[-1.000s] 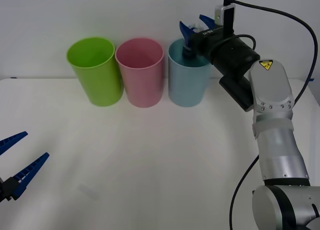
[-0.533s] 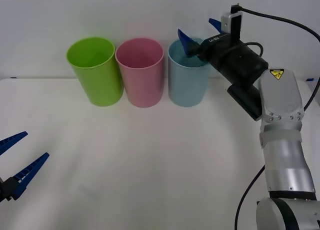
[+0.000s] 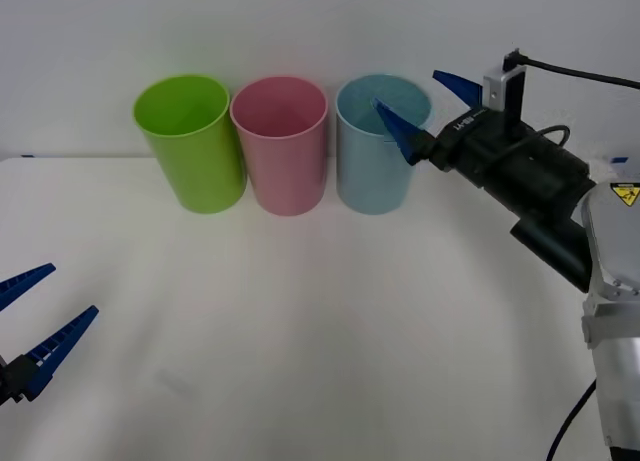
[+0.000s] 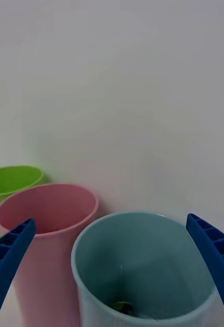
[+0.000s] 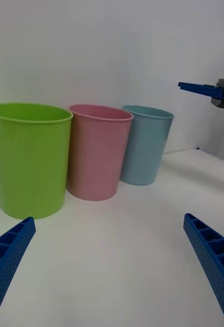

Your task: Grasp the object on the table and drop it into the matching bin: aluminum can to the light blue bin, PET bottle to the pink bin.

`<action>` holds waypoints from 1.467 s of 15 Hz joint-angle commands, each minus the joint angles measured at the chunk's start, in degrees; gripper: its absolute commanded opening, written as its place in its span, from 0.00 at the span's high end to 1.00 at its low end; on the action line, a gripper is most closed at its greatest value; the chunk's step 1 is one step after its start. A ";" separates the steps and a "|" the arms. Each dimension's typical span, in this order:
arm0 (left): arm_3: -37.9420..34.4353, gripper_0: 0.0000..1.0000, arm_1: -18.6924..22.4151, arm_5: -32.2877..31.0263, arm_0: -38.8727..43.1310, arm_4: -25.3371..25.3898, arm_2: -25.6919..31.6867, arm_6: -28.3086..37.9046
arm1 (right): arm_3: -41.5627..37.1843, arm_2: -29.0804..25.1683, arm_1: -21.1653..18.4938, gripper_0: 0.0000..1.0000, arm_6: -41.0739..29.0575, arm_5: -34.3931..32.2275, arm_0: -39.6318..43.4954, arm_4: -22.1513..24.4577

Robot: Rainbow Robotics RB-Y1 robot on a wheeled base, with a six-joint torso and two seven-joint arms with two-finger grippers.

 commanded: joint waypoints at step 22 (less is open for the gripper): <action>0.00 0.00 0.00 0.00 0.00 0.00 0.00 0.00 | -12.58 -11.34 -12.92 0.00 20.34 -24.70 39.93 -21.15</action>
